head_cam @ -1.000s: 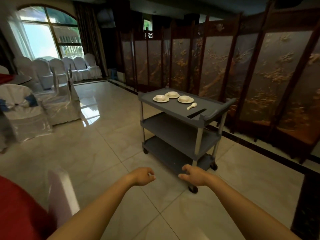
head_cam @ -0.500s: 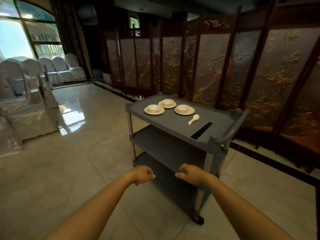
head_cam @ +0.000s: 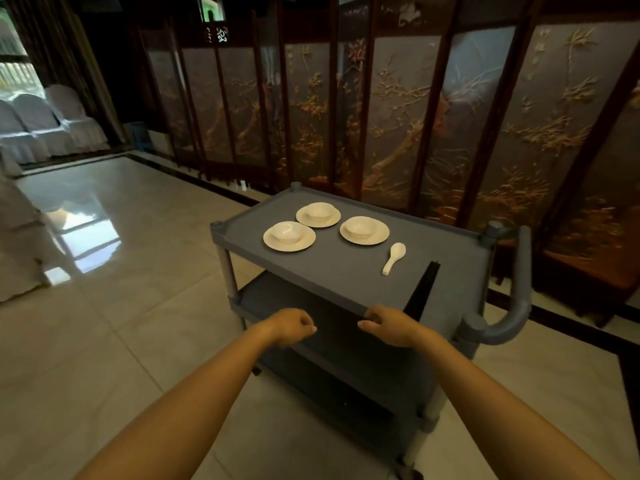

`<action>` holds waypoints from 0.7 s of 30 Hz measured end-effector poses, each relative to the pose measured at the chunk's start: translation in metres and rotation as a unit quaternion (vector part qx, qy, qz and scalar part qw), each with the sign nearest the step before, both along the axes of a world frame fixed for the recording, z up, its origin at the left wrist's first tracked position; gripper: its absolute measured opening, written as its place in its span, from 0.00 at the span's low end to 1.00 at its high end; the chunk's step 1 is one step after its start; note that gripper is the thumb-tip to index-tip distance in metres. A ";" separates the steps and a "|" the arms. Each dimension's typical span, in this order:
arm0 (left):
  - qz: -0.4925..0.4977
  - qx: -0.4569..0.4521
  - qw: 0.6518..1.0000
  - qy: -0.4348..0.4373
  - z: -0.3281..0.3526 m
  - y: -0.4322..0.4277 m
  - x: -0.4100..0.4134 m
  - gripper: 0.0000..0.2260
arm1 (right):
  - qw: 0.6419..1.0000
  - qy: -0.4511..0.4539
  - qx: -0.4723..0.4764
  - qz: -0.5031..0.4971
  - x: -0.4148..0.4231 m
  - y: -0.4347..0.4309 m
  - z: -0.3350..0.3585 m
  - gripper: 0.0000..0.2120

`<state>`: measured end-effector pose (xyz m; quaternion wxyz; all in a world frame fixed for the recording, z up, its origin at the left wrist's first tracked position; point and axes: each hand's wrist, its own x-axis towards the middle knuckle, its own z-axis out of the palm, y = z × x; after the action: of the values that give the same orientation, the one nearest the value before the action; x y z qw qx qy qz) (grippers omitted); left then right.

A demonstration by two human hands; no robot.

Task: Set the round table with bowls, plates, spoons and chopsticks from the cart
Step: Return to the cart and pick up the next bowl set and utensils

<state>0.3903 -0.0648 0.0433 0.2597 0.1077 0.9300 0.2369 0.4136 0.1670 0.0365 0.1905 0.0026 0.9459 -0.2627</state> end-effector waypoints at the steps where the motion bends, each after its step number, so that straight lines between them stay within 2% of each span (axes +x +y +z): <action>1: -0.001 0.010 1.000 0.001 -0.003 0.001 -0.018 0.16 | 1.000 -0.005 -0.005 -0.005 -0.016 0.002 -0.002 0.21; 7: 0.010 0.047 0.998 -0.028 -0.013 0.012 -0.133 0.15 | 0.995 -0.026 -0.058 -0.073 -0.119 0.016 -0.014 0.19; 11: 0.063 0.092 0.992 -0.066 -0.011 0.020 -0.207 0.17 | 0.983 -0.046 -0.106 -0.145 -0.186 0.023 -0.016 0.16; 16: 0.081 0.138 0.987 -0.009 -0.007 0.038 -0.280 0.19 | 0.965 -0.038 -0.139 -0.220 -0.256 0.040 -0.016 0.16; 21: 0.121 0.252 0.960 0.005 -0.012 0.063 -0.340 0.18 | 0.952 -0.023 -0.147 -0.268 -0.302 0.058 -0.011 0.15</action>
<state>0.0507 -0.0020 0.0311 0.1890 0.0577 0.8473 0.4929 0.1114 0.2252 0.0258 0.1333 0.2342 0.8566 -0.4400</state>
